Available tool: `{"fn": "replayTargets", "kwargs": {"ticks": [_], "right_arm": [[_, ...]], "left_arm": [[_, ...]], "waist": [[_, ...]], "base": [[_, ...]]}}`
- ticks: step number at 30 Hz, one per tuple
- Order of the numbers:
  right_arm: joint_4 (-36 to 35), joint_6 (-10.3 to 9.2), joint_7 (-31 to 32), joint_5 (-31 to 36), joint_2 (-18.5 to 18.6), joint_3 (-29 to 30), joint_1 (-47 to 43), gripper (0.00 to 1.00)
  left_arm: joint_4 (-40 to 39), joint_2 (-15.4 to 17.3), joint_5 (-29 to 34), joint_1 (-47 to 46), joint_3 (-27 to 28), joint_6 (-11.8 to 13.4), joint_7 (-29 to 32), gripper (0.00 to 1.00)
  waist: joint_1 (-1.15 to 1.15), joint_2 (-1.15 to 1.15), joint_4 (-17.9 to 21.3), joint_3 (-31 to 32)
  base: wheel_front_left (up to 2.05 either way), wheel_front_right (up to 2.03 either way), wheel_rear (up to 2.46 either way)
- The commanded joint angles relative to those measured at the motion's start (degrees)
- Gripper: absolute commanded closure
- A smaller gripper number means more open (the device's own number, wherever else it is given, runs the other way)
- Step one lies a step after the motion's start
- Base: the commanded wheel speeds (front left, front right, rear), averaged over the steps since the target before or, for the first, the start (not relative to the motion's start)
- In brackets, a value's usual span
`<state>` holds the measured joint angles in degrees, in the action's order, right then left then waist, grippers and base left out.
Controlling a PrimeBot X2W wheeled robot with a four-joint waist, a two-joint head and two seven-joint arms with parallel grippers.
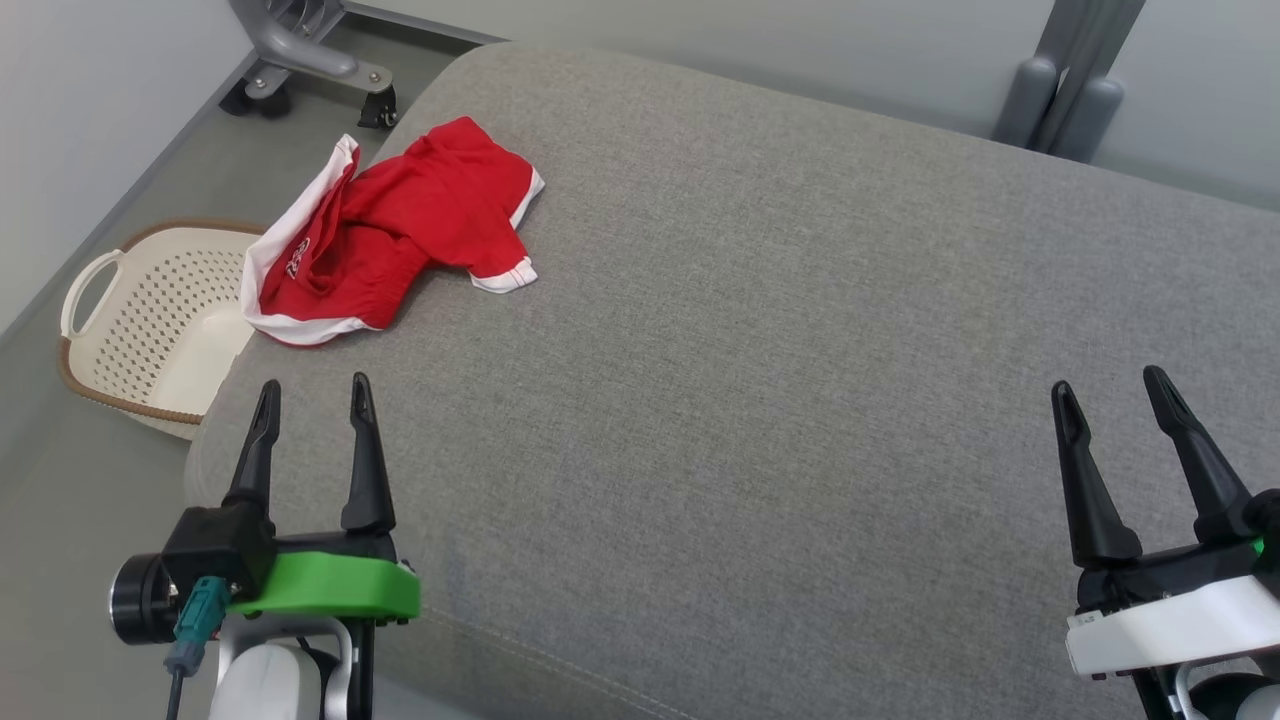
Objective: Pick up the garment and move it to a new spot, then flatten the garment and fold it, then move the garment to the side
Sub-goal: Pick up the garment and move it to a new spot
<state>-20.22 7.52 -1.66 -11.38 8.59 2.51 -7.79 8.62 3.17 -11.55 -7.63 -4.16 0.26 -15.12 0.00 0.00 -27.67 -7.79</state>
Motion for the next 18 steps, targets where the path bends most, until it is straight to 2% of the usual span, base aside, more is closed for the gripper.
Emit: {"fn": "replayTargets", "kwargs": {"ticks": [1, 9, 15, 18], "right_arm": [[-0.6, -0.07, 0.3, -0.1, 0.5, 0.1, 0.8, 0.00], [-4.4, -0.07, 3.2, 0.4, 3.3, 0.6, 4.3, 0.00], [-7.6, -0.07, 5.7, 0.4, 5.8, 1.4, 7.0, 0.00], [-8.3, -0.07, 6.1, 0.2, 6.5, 1.9, 8.1, 0.00]], "left_arm": [[0.2, -0.1, 0.2, -1.4, 0.3, 0.0, 0.0, 0.00], [5.9, -0.2, -2.0, -9.8, 2.0, -0.9, 0.0, 0.00], [20.8, -0.2, -5.4, -22.9, 2.9, -4.0, 0.0, 0.00], [30.5, 1.1, -6.4, -30.0, 3.1, -5.4, 0.0, 0.00]], "waist": [[0.00, 0.00, 0.9, -1.6], [0.00, 0.00, 4.0, -10.6], [0.00, 0.00, 6.9, -18.8], [0.00, 0.00, 8.6, -21.9]], "base": [[0.00, 0.00, 0.00], [0.00, 0.00, 0.00], [0.00, 0.00, 0.00], [0.00, 0.00, 0.00]]}}
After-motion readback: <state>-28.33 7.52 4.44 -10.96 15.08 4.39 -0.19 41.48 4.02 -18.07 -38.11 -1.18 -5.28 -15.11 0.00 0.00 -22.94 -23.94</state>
